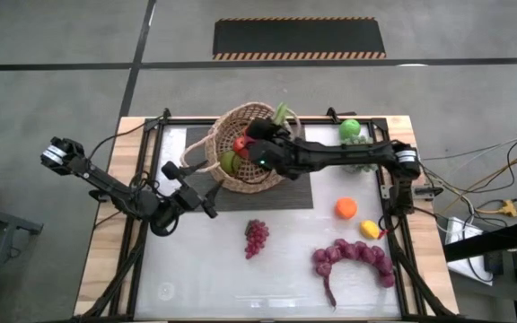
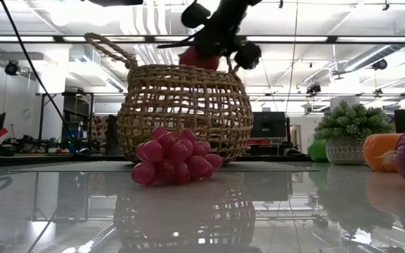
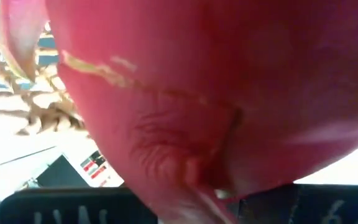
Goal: Build produce basket
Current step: Put the dragon fruit into the basket
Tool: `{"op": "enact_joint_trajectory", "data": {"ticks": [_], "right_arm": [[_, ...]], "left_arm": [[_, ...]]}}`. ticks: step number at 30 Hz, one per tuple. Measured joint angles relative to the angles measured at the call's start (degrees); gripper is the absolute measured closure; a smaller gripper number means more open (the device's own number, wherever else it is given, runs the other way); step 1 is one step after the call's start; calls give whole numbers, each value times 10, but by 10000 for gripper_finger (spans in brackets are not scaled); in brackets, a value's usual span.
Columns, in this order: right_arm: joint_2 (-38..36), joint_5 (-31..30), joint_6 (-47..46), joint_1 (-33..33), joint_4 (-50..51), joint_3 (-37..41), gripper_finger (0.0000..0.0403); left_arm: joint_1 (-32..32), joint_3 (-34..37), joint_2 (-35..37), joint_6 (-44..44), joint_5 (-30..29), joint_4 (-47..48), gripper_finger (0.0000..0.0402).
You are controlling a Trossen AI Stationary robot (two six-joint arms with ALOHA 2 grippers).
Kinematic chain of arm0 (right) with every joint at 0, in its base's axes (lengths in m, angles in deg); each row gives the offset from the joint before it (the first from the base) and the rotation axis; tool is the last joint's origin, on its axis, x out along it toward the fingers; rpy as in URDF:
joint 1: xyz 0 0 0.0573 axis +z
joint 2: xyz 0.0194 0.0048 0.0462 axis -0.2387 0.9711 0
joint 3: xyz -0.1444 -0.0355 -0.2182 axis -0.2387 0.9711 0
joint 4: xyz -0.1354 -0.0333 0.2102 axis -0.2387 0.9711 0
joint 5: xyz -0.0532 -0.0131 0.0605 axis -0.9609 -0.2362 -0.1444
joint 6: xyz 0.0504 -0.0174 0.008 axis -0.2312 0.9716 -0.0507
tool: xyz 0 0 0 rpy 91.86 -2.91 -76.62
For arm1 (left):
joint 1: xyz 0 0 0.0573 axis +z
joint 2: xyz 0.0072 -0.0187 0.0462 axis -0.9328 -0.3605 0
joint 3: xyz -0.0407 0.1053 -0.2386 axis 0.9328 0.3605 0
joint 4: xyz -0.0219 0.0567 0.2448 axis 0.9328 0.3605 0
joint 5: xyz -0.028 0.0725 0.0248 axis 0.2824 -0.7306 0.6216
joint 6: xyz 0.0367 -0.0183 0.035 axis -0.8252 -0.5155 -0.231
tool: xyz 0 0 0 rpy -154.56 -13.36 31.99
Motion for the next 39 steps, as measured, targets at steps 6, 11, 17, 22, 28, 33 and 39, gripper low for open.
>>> {"op": "enact_joint_trajectory", "data": {"ticks": [6,11,17,22,28,33,39], "right_arm": [[35,1,0,-6,2,-41,354],[41,5,-2,-10,20,-46,341],[40,5,-20,-11,18,-46,290],[39,5,-22,-11,18,-46,253],[37,5,-22,-11,18,-45,248],[37,5,-22,-11,18,-45,245],[36,14,-40,-12,24,-45,235]], "left_arm": [[0,0,0,-10,0,-1,97],[0,0,0,-11,0,-5,97],[0,0,0,-11,0,-5,97],[0,0,0,-11,0,-5,97],[0,0,0,-11,0,-5,97],[0,0,0,-11,0,-5,97],[0,0,0,-10,0,-5,97]]}}
